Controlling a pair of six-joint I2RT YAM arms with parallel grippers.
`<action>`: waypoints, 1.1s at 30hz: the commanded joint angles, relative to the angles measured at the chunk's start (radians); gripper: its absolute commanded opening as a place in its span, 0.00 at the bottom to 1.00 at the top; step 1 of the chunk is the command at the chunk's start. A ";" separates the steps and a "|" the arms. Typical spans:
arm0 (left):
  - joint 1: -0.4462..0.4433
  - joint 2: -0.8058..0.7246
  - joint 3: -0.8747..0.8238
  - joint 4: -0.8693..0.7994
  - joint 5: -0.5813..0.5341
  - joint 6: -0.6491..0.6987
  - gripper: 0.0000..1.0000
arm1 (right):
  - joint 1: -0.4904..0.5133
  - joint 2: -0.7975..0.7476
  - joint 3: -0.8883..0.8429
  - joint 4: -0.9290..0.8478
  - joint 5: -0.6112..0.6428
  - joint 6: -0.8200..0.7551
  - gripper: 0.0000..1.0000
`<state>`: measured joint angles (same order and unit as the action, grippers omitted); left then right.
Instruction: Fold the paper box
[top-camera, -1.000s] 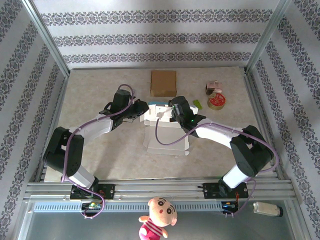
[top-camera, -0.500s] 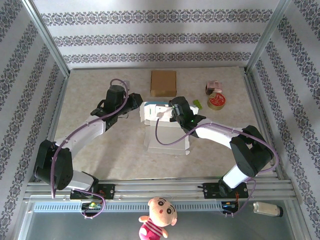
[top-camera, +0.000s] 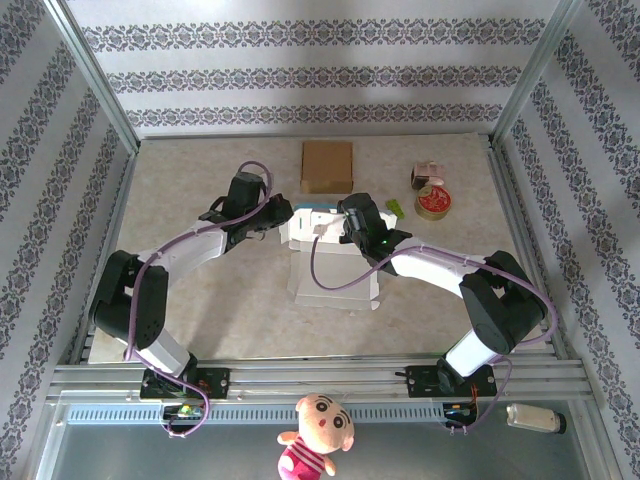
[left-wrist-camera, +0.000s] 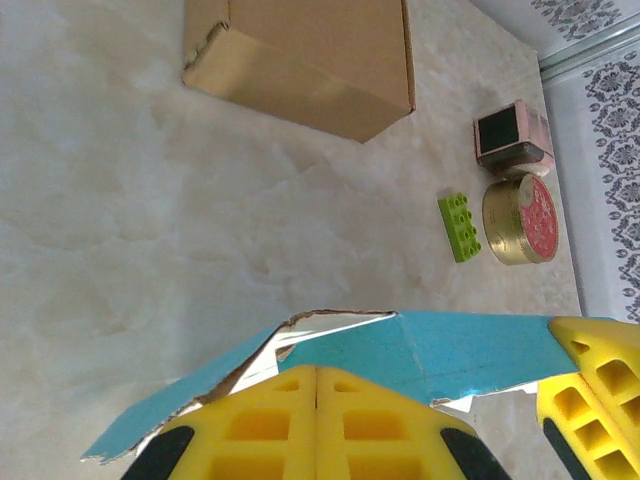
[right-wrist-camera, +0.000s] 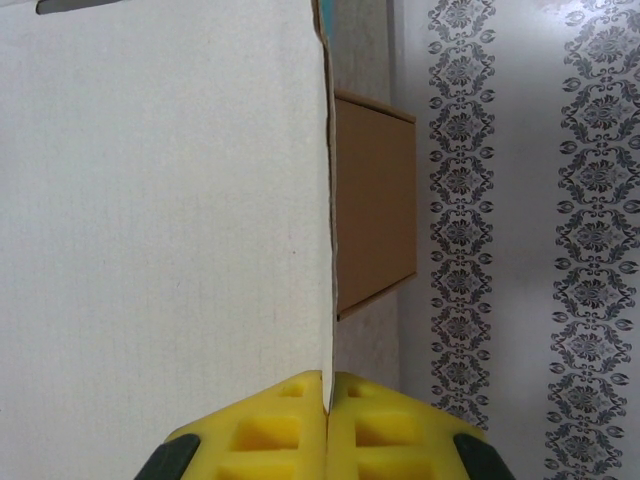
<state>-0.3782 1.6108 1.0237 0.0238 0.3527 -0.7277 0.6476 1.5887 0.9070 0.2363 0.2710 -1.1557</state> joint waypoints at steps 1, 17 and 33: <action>0.010 0.026 0.011 0.100 0.082 -0.048 0.05 | 0.017 -0.004 -0.008 0.009 -0.010 0.019 0.01; 0.009 0.036 -0.034 0.264 0.136 -0.153 0.09 | 0.016 -0.001 -0.008 0.009 0.003 0.018 0.01; -0.145 -0.159 -0.201 -0.083 -0.217 0.114 0.20 | -0.009 0.002 -0.006 0.009 -0.004 0.041 0.01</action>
<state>-0.4896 1.4227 0.8516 0.0040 0.2031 -0.6556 0.6498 1.5887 0.9070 0.2359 0.2825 -1.1481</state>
